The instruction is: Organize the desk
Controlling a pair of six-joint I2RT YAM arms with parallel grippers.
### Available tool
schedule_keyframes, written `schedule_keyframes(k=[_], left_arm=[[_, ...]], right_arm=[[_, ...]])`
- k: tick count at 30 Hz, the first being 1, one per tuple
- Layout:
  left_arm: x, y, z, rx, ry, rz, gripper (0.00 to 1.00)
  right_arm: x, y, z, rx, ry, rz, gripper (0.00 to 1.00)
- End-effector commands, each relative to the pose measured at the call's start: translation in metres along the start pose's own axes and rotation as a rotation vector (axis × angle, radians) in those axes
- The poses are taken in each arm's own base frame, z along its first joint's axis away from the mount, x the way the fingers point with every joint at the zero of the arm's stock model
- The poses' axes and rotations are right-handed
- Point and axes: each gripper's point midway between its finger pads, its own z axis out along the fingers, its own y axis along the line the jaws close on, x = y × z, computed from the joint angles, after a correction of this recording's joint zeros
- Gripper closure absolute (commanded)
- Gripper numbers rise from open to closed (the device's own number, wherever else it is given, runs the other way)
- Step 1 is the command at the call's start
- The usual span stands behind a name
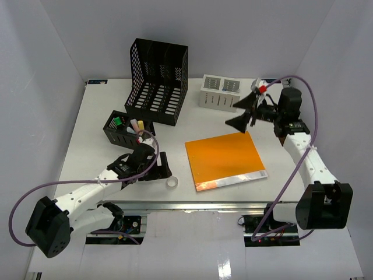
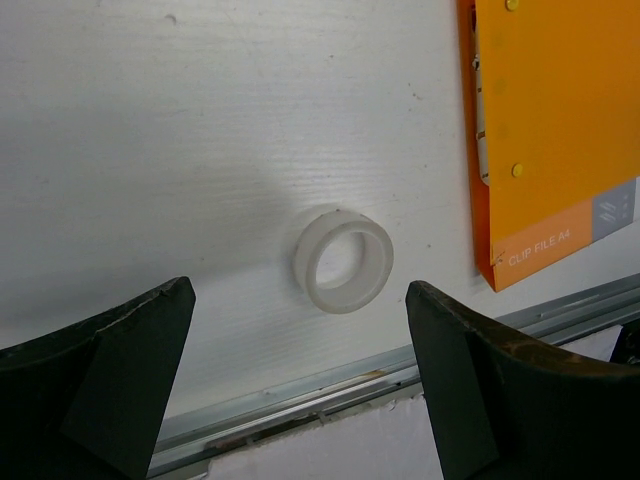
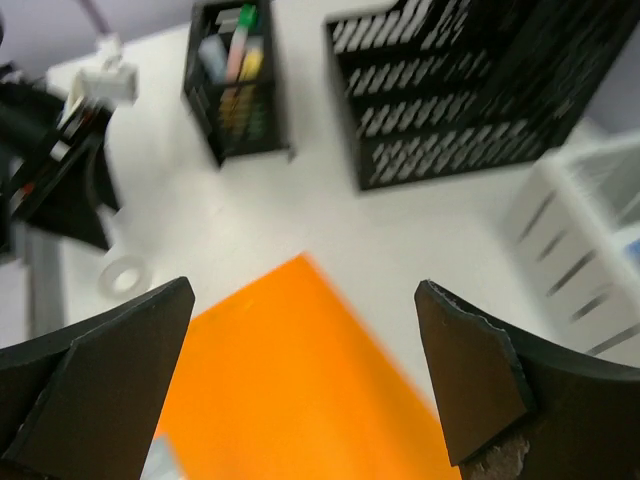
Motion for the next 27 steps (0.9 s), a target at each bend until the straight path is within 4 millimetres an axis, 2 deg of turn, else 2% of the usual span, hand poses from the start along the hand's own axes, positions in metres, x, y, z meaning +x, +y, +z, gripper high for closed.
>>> schedule_keyframes(k=[1, 4, 10, 20, 27], left_arm=[[-0.011, -0.022, 0.003, 0.03, 0.01, 0.061, 0.02], [-0.008, -0.028, 0.012, -0.004, 0.031, 0.105, 0.02], [0.003, -0.032, 0.027, -0.081, 0.075, 0.179, 0.02], [0.034, -0.033, 0.039, -0.225, 0.162, 0.322, 0.04], [0.037, -0.025, 0.047, -0.323, 0.156, 0.348, 0.07]], right_arm=[[0.072, 0.052, -0.012, -0.143, 0.091, 0.171, 0.02], [0.086, 0.07, -0.019, -0.165, 0.087, 0.164, 0.02], [0.092, 0.083, -0.025, -0.171, 0.075, 0.123, 0.03], [0.099, 0.086, -0.028, -0.182, 0.071, 0.133, 0.03], [0.1, 0.087, -0.031, -0.187, 0.065, 0.14, 0.03]])
